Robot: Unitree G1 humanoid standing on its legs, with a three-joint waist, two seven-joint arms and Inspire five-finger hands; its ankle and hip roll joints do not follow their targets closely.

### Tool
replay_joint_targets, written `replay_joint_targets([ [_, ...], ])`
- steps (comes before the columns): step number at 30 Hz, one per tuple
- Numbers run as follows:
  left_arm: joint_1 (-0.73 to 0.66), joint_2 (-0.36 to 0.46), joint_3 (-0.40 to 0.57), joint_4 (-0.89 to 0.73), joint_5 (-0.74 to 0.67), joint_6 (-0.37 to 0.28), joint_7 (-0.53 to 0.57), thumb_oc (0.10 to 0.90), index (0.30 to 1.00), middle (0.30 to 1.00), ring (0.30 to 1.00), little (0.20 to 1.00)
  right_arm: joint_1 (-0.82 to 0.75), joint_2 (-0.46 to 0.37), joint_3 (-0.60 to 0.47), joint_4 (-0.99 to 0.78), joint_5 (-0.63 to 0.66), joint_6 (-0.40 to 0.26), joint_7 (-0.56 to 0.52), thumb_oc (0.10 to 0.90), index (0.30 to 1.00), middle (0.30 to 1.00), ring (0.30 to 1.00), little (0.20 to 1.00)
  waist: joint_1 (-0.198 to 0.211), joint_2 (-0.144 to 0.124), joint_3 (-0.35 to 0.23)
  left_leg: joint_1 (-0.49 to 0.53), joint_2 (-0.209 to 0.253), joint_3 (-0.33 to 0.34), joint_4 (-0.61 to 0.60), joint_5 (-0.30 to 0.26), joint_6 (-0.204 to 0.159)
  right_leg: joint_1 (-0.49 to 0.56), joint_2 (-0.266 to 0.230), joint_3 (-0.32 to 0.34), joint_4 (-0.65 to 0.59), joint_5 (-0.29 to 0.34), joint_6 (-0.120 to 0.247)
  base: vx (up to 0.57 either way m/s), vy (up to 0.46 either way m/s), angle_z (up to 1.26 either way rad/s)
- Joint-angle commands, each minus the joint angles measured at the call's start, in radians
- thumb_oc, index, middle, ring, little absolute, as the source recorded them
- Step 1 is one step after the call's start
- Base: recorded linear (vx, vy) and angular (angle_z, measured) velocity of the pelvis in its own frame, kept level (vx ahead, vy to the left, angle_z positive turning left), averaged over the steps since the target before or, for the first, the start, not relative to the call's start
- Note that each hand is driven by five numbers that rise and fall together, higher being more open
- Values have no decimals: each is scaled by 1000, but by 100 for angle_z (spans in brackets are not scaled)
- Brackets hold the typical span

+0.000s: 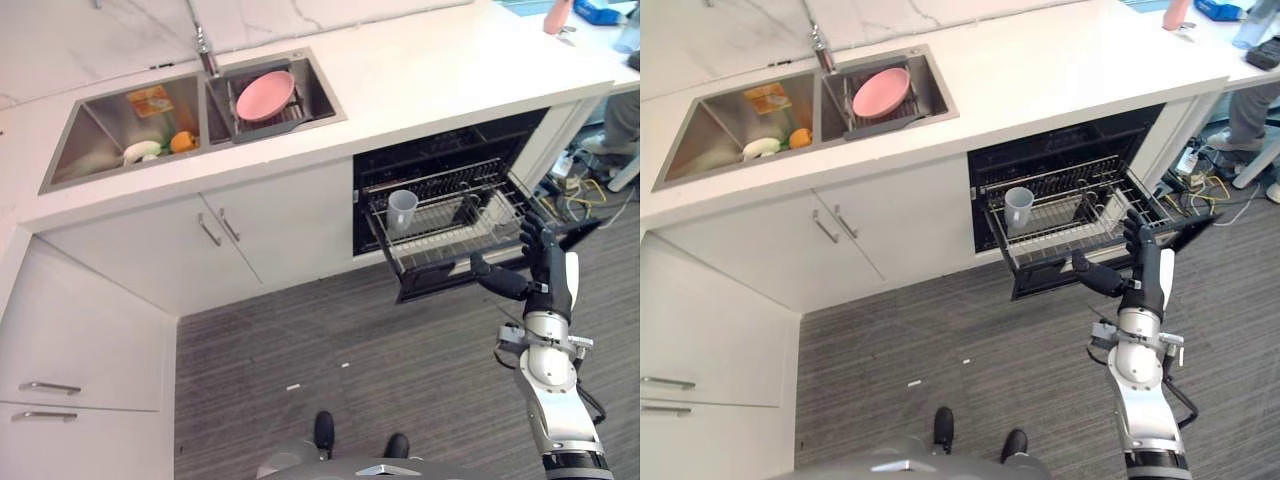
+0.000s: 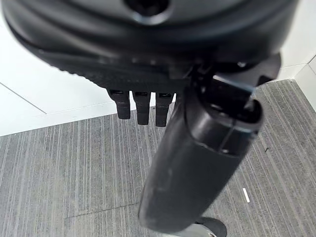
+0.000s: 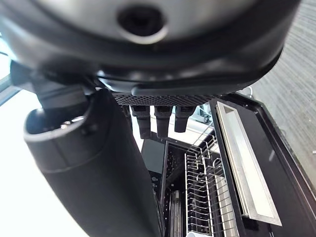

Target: Place the dishes in the dishwasher.

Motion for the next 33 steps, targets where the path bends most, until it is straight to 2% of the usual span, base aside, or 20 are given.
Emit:
replay_joint_targets([
  [1, -69, 113, -44, 31, -12, -12, 33, 800, 900, 900, 900, 900, -246, -74, -11, -120, 89, -200, 26, 800, 900, 900, 900, 900, 56, -26, 92, -139, 110, 67, 335, 23, -97, 141, -81, -40, -4, -121, 57, 60, -60, 26],
  [3, -74, 113, -38, 23, -20, -13, 34, 800, 900, 900, 900, 900, -249, -73, -22, -127, 99, -198, 25, 800, 900, 900, 900, 900, 58, -23, 90, -160, 134, 101, 290, 42, -95, 150, -80, -46, -4, -134, 60, 159, 27, 19],
  [4, -66, 108, -35, 25, -18, -12, 32, 800, 900, 900, 900, 900, -253, -69, -12, -136, 119, -198, 39, 800, 900, 900, 900, 900, 77, -21, 76, -197, 152, 135, 132, 69, -87, 177, -79, -51, -4, -149, 78, 224, 76, 24],
  [5, -65, 108, -34, 24, -18, -12, 32, 800, 900, 900, 900, 900, -253, -69, -12, -135, 119, -198, 39, 800, 900, 900, 900, 900, 78, -23, 76, -191, 149, 138, 122, 74, -87, 177, -81, -50, -4, -149, 78, 442, 160, 36],
  [7, -57, 113, -38, 34, -7, -4, 36, 800, 900, 900, 900, 900, -275, -88, 16, -119, 109, -182, 55, 800, 900, 900, 900, 900, 94, -40, 54, -221, 183, 124, -36, 113, -112, 222, -96, -48, -4, -168, 106, 364, 191, 11],
  [9, -52, 125, -25, 48, 1, -5, 31, 800, 900, 900, 900, 900, -278, -94, 24, -135, 93, -178, 77, 800, 900, 900, 900, 900, 97, -44, 31, -190, 194, 176, -37, 160, -99, 241, -92, -47, -4, -150, 116, 352, 263, -23],
  [11, -49, 154, -14, 67, 30, -2, 14, 800, 900, 900, 900, 900, -272, -83, 6, -157, 97, -172, 99, 800, 900, 900, 900, 900, 109, -88, 1, -143, 150, 177, -60, 130, -56, 242, -119, -43, 64, -145, 120, 409, 283, -17],
  [14, -52, 170, -12, 67, 39, -2, 10, 800, 900, 900, 900, 900, -268, -77, 4, -161, 93, -170, 101, 800, 900, 900, 900, 900, 111, -103, -8, -126, 131, 173, -65, 110, -42, 232, -138, -42, 101, -141, 124, 151, 154, -8],
  [15, -67, 199, -18, 56, 52, -7, 1, 800, 900, 900, 900, 900, -279, -72, 5, -178, 75, -172, 106, 800, 900, 900, 900, 900, 111, -125, -16, -99, 93, 174, -70, 73, -13, 205, -172, -39, 187, -97, 141, 390, 501, 7],
  [16, -80, 221, -26, 35, 53, -16, -4, 800, 900, 900, 900, 900, -291, -80, 6, -193, 40, -166, 107, 800, 900, 900, 900, 900, 102, -140, -21, -75, 42, 159, -77, 39, 21, 162, -207, -8, 304, -15, 158, 370, 538, 34],
  [18, -89, 240, -14, 24, 35, -20, -6, 800, 900, 900, 900, 900, -302, -83, 5, -201, 26, -160, 114, 800, 900, 900, 900, 900, 85, -141, -19, -46, 2, 132, -78, 4, 50, 102, -208, 38, 452, 32, 161, 199, 336, 82],
  [20, -89, 239, -14, 24, 35, -20, -6, 800, 900, 900, 900, 900, -303, -83, 6, -201, 25, -160, 114, 800, 900, 900, 900, 900, 86, -139, -21, -50, 5, 133, -78, 6, 50, 97, -206, 40, 453, 34, 160, 93, 162, 74],
  [21, -87, 242, -1, 29, 15, -23, -3, 800, 900, 900, 900, 900, -310, -73, -3, -206, 13, -163, 106, 800, 900, 900, 900, 900, 66, -124, -11, -2, -16, 117, -78, -28, 69, 49, -192, 58, 572, 42, 160, 128, 200, 36],
  [23, -97, 248, -5, 28, 17, -23, 3, 800, 900, 900, 900, 900, -312, -59, -1, -199, 14, -168, 97, 800, 900, 900, 900, 900, 51, -107, -5, 17, -13, 109, -78, -42, 73, 7, -172, 70, 605, 32, 153, 253, 255, 41],
  [24, -113, 249, -8, 17, 7, -26, 3, 800, 900, 900, 900, 900, -281, -48, -21, -188, 42, -177, 103, 800, 900, 900, 900, 900, 0, -85, 10, 64, -21, 46, -78, -59, 66, -108, -39, 148, 585, -108, 113, 304, 217, 38],
  [25, -113, 248, -8, 17, 7, -26, 3, 800, 900, 900, 900, 900, -281, -49, -22, -188, 42, -177, 103, 800, 900, 900, 900, 900, 0, -82, 7, 60, -18, 45, -78, -57, 65, -110, -35, 146, 581, -103, 111, 354, 155, 47],
  [26, -125, 240, -13, 11, 3, -29, -5, 800, 900, 900, 900, 900, -269, -46, -39, -179, 63, -178, 100, 800, 900, 900, 900, 900, -11, -76, 12, 75, -20, 22, -78, -62, 59, -134, -16, 133, 491, -146, 82, 125, 22, 73],
  [28, -125, 240, -14, 11, 3, -29, -5, 800, 900, 900, 900, 900, -268, -46, -40, -179, 63, -178, 101, 800, 900, 900, 900, 900, -14, -75, 13, 77, -19, 18, -78, -63, 58, -128, -15, 129, 485, -145, 81, 88, 13, 72],
  [30, -129, 234, -40, -3, 22, -29, -24, 800, 900, 900, 900, 900, -242, -53, -66, -168, 63, -176, 86, 800, 900, 900, 900, 900, -36, -83, 23, 103, -38, -14, -78, -73, 55, -135, 9, 154, 359, -120, 77, 143, 28, 74],
  [33, -121, 223, -70, -25, 59, -35, -41, 800, 900, 900, 900, 900, -202, -57, -102, -165, 61, -174, 82, 800, 900, 900, 900, 900, -51, -94, 10, 118, -54, -20, -78, -94, 58, -92, 36, 178, 309, -120, 76, 165, 18, 0],
])
